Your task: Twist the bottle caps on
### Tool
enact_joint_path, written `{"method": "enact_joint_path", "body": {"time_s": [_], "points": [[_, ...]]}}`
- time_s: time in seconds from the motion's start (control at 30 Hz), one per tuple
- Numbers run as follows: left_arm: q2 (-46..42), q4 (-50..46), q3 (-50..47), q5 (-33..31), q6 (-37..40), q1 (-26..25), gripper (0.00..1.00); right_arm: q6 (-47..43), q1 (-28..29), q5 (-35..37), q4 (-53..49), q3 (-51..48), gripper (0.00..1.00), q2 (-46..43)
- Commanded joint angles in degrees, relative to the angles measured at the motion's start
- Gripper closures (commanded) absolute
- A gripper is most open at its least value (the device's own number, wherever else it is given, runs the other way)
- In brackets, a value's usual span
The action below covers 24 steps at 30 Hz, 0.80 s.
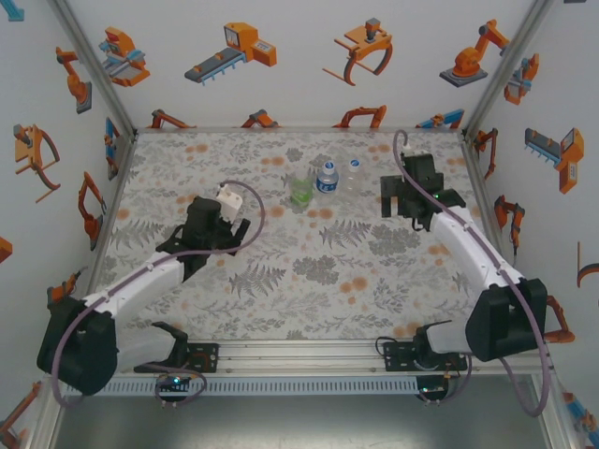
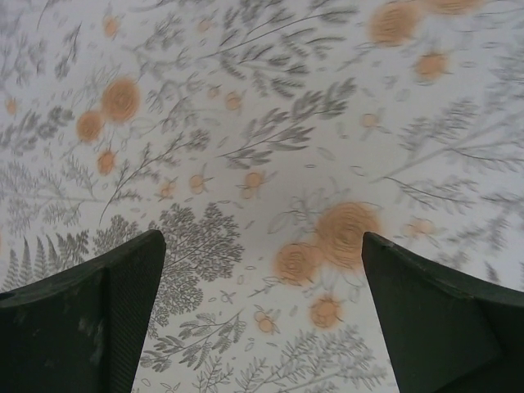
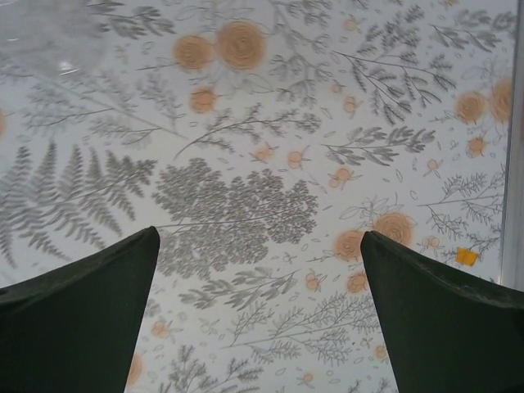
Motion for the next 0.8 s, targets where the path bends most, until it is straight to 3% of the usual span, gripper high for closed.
{"method": "enact_joint_path", "body": {"time_s": [0.0, 0.23, 0.5, 0.77], "points": [[2.55, 8.59, -2.25, 1.38, -3.19, 4.09, 0.03, 1.63, -3.33, 0.92, 12.42, -6.77, 0.01, -1.69], [7.72, 25.73, -8.32, 6.13, -3.97, 11.37, 0.03, 0.32, -8.97, 1.06, 32.78, -20.94, 0.01, 0.96], [12.56, 41.9, -12.87, 12.81, -4.04, 17.62, 0.03, -2.71, -11.51, 0.11, 54.45, -31.37, 0.01, 3.04], [14.29, 45.68, -14.27, 21.09, -10.31, 25.04, 0.03, -2.62, -13.6, -6.6, 68.19, -35.04, 0.01, 8.01]]}}
